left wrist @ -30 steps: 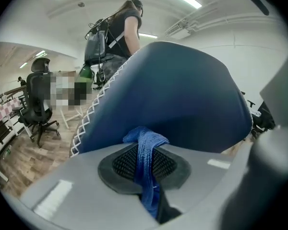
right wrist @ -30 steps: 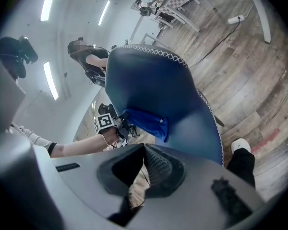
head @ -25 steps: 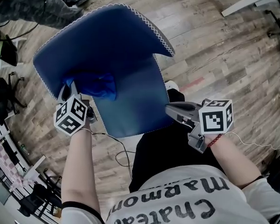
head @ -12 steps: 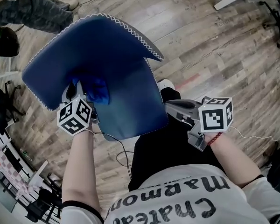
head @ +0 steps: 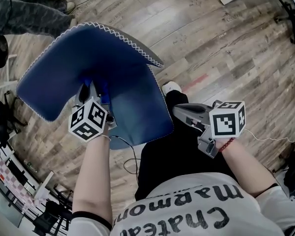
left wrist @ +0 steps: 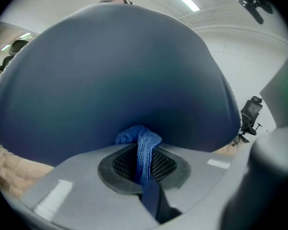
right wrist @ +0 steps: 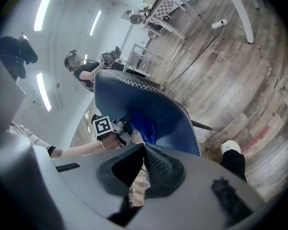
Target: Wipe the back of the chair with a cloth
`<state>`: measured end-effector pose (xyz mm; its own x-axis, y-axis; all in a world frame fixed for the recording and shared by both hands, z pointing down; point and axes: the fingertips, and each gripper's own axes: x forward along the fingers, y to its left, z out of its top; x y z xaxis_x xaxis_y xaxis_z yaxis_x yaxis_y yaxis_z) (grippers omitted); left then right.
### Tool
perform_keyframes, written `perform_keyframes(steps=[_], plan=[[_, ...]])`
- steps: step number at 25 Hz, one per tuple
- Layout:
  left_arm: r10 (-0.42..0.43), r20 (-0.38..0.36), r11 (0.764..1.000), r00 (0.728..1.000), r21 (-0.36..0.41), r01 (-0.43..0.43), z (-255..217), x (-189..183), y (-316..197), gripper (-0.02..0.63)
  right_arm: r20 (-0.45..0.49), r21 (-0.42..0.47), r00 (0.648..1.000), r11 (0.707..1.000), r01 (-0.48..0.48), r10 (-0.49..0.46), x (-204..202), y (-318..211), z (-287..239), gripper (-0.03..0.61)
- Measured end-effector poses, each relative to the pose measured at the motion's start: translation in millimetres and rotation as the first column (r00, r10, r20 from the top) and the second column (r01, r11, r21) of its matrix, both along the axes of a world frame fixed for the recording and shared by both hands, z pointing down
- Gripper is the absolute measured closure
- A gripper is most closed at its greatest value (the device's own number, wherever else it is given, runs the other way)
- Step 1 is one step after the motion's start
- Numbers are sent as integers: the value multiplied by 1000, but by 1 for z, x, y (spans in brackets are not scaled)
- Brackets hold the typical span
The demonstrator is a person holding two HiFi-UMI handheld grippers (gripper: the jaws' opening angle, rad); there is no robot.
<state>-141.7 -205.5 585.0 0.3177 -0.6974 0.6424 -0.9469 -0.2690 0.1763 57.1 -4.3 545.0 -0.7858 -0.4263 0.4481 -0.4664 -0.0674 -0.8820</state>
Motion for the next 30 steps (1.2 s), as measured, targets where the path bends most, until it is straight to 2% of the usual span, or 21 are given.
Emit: perform_keyframes(steps=[2,7,11,15,16,18,19,20,24,27,30], plan=[[58,-29,998,998,-4,-58,1,28,3,574,0,2,1000,1000,-2,2,2,-1,1,564],[30,-112,999,993,-17,-32,-2,67,5,575,0,0,1000,1000,-11,11,11,1,2,563],[170,-118,985,978,4,-171,-8,102,14,575,-5,-4,1000,1000,-21,21,18,4,5,563],[215,-139,976,967,9,-215,-12,119,19,575,4,-2,1000,1000,-30,30,20,6,4,563],[258,-145,966,955,17,-258,-13,127,23,575,4,-3,1000,1000,-31,31,21,7,5,563],[380,-144,925,914,41,-379,-17,151,35,575,2,-7,999,999,-36,36,23,9,6,563],[423,-143,906,895,48,-420,-19,163,41,575,2,-8,999,999,-39,39,24,9,7,563],[441,-147,897,885,49,-439,-20,171,46,575,2,-9,999,999,-42,42,25,9,7,563],[428,-178,903,886,41,-428,-19,177,54,575,6,-9,999,999,-45,45,23,11,9,563],[482,-163,875,861,50,-481,-21,183,61,575,7,-9,999,999,-43,43,22,13,9,563],[503,-164,864,849,59,-500,-24,186,65,575,8,-9,999,999,-37,37,20,13,10,563]])
